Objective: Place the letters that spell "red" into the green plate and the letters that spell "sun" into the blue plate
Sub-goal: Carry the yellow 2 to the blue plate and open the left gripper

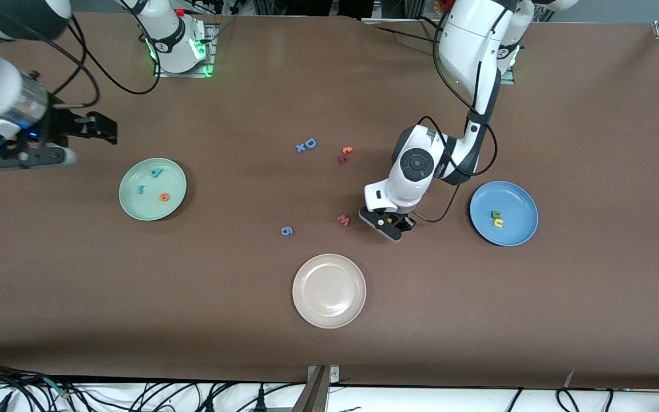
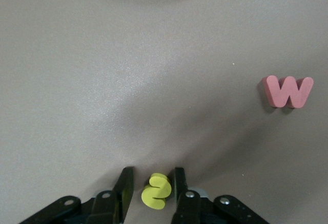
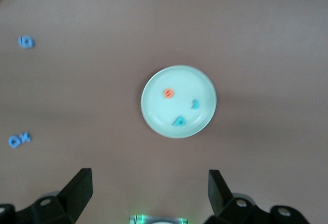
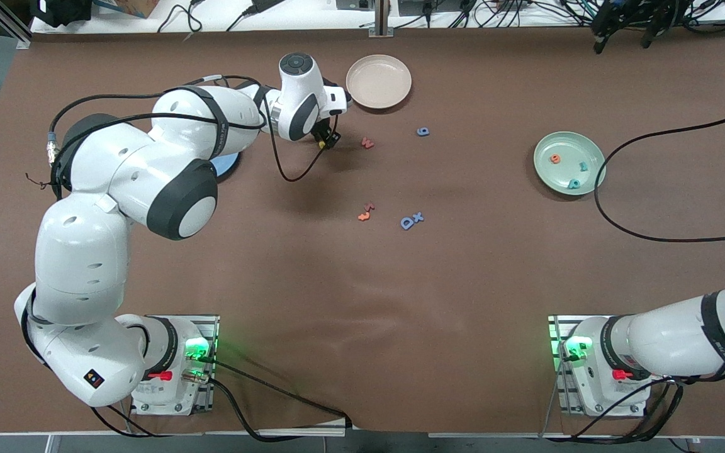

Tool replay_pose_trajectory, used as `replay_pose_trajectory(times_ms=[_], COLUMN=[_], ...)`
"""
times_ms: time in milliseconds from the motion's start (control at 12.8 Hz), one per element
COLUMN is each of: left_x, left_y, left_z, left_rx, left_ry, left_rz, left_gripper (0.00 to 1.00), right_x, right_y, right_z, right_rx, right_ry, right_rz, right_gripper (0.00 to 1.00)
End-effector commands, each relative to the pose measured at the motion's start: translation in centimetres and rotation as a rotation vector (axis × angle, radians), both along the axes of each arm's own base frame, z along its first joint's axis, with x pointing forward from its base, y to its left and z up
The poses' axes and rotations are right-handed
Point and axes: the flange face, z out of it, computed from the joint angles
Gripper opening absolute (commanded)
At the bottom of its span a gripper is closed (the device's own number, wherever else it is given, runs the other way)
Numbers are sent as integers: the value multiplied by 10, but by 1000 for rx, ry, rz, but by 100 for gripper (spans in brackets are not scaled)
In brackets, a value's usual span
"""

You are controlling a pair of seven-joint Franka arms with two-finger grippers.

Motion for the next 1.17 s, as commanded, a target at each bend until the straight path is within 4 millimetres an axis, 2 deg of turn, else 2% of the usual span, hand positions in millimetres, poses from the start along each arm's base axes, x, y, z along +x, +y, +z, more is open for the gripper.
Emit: replay_pose_trajectory(times_ms=[0, 78, 156, 233, 467, 545, 623, 700, 856, 934, 1012, 1090], left_x=[2, 1, 1, 1, 5, 5, 4, 4, 4, 5, 4, 4], left_y=[-2, -2, -2, 0, 9, 9, 9, 11, 12, 14, 15, 15], left_z=[-4, -5, -5, -4, -2, -3, -4, -7, -8, -8, -8, -9], left_rx=[19, 21, 21, 19, 20, 20, 19, 22, 22, 22, 24, 24], left_ry=[-14, -13, -13, -13, -14, -13, -9, -5, -2, -2, -1, 0], left_rz=[-27, -28, -28, -28, -67, -67, -61, -62, -57, -56, -57, -56], left_gripper=[27, 23, 22, 17, 15, 18, 36, 37, 48, 49, 48, 48], right_x=[-15, -25, -27, -27, -34, -34, -34, -34, -24, -18, -17, -16], right_y=[-24, -27, -36, -43, -46, -51, -49, -50, -54, -57, -51, -59], right_z=[-1, -3, -7, -6, 1, 2, 2, 2, -2, -1, 0, -1], right_rx=[6, 9, 10, 11, 69, 81, 80, 78, 55, 51, 49, 41], right_ry=[-88, -78, -68, -70, -52, -51, -49, -49, -55, -54, -55, -57], right_rz=[-39, -45, -61, -75, -91, -77, -62, -62, -61, -65, -54, -67], right_gripper=[100, 100, 100, 100, 100, 100, 100, 100, 100, 100, 100, 100])
